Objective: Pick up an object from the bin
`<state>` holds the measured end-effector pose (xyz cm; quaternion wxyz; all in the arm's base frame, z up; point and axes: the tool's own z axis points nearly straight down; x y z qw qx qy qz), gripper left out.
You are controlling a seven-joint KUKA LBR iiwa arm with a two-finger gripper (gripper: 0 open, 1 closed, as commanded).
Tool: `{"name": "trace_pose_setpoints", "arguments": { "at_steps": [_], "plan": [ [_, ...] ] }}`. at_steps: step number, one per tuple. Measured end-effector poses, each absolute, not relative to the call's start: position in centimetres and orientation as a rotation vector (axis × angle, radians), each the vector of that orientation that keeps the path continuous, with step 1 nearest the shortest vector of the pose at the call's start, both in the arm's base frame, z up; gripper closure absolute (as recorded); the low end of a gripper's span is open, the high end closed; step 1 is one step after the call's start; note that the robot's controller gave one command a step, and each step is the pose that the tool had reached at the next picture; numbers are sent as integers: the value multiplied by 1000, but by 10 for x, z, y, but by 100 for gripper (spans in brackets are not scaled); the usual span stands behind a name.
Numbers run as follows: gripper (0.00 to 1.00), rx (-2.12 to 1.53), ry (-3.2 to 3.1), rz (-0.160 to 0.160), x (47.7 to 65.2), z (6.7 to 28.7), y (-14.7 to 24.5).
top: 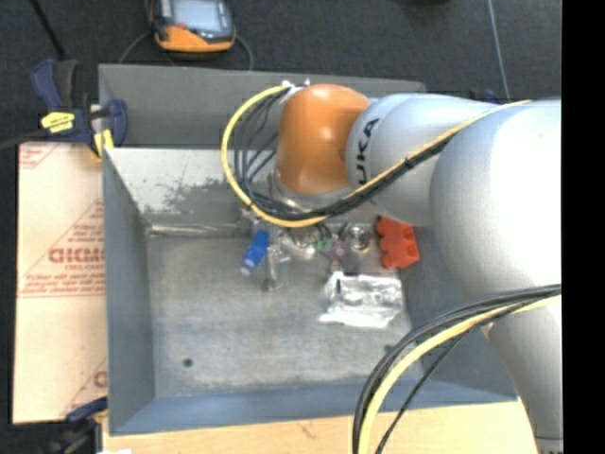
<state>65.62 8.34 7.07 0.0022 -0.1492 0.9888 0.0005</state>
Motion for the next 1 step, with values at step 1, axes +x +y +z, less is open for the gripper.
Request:
{"name": "trace_pose_setpoints", "arguments": {
  "at_steps": [1],
  "plan": [
    [0, -465, 3098, 2, 658, 73, 83]
  ]
}}
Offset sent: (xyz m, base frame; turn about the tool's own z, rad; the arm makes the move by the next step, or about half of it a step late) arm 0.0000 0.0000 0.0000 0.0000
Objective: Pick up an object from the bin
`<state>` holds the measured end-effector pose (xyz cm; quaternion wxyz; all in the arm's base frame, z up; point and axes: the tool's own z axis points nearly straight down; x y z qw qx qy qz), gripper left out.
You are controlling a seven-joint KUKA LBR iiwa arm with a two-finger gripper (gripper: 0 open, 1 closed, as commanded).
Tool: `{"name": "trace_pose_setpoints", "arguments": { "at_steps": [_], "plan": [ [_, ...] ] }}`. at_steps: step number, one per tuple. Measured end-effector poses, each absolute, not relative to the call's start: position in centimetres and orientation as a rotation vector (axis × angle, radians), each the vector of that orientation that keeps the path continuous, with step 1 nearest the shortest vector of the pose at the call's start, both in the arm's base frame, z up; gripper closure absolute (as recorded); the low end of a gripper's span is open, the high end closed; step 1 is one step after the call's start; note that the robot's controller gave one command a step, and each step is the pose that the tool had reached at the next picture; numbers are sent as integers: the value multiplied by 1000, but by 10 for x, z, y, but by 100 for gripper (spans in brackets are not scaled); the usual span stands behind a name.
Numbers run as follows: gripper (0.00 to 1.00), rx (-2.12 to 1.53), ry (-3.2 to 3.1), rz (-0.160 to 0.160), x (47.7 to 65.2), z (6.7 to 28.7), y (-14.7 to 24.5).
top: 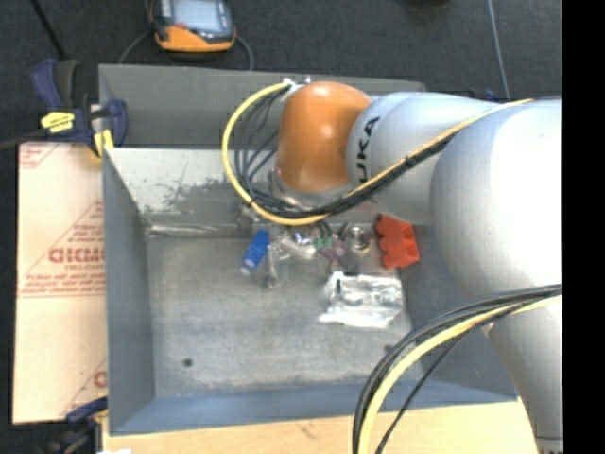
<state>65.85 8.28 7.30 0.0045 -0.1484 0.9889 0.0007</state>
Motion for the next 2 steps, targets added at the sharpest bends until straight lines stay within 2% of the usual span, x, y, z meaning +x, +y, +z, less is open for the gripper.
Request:
{"name": "trace_pose_setpoints", "arguments": {
  "at_steps": [1, 2],
  "plan": [
    [100, -462, 3098, 3, 659, 73, 83],
    [100, -457, 3098, 2, 661, 94, 82]
  ]
}}
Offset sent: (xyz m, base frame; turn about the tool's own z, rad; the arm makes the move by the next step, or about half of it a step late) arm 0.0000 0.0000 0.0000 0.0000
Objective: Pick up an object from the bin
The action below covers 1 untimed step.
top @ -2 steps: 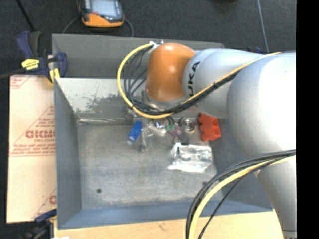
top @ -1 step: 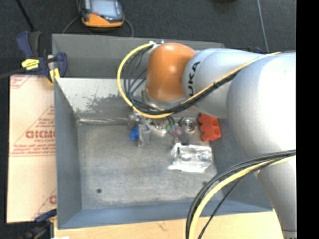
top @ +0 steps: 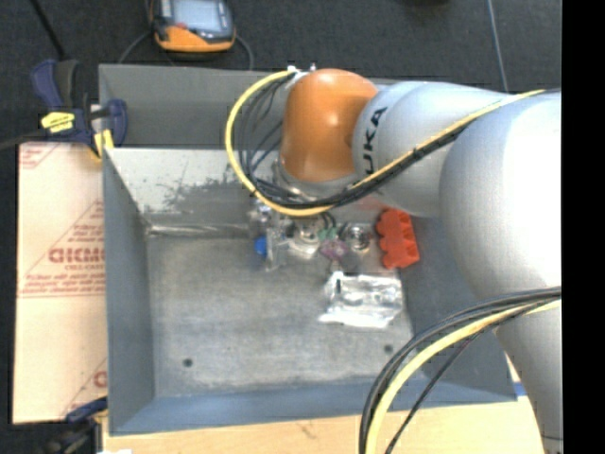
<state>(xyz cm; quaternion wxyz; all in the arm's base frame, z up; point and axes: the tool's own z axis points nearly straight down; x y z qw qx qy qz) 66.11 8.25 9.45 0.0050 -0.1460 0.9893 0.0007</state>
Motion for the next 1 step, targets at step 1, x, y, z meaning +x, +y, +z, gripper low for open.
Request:
{"name": "trace_pose_setpoints", "arguments": {
  "at_steps": [1],
  "plan": [
    [100, -451, 3097, 1, 664, 152, 82]
  ]
}}
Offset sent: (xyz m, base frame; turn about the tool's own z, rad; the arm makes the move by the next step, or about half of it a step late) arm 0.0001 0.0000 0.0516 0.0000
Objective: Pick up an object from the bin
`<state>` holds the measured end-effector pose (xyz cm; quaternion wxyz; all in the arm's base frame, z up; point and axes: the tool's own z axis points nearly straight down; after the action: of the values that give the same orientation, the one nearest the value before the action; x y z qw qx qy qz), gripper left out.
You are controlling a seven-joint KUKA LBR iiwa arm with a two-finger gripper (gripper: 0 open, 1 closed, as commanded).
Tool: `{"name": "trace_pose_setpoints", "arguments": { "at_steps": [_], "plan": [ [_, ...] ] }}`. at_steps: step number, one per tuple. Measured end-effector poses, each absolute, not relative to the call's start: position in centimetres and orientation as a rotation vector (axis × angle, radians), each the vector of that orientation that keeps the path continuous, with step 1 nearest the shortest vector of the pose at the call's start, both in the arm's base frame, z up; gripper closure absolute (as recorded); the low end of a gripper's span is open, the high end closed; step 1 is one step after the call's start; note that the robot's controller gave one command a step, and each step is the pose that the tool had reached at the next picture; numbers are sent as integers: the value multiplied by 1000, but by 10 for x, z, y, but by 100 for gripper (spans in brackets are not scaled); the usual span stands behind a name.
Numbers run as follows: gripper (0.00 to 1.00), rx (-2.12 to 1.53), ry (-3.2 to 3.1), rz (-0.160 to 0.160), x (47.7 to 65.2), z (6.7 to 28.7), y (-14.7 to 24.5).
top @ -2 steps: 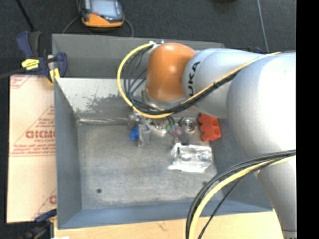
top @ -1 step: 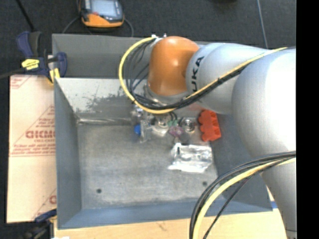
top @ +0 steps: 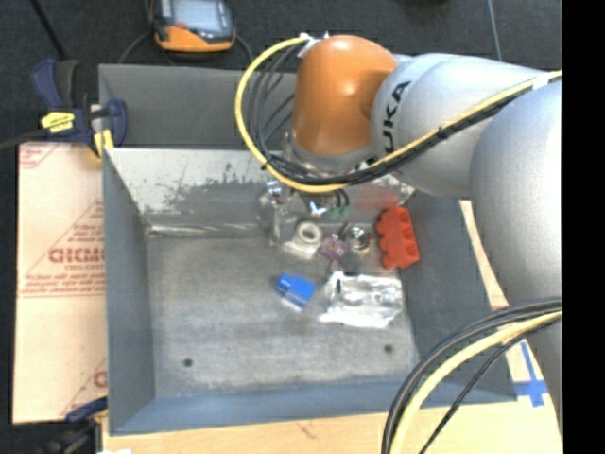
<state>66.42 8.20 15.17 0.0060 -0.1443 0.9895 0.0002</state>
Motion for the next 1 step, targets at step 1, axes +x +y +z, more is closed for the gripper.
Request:
{"name": "trace_pose_setpoints", "arguments": {
  "at_steps": [1],
  "plan": [
    [100, -447, 3100, 2, 666, 163, 82]
  ]
}}
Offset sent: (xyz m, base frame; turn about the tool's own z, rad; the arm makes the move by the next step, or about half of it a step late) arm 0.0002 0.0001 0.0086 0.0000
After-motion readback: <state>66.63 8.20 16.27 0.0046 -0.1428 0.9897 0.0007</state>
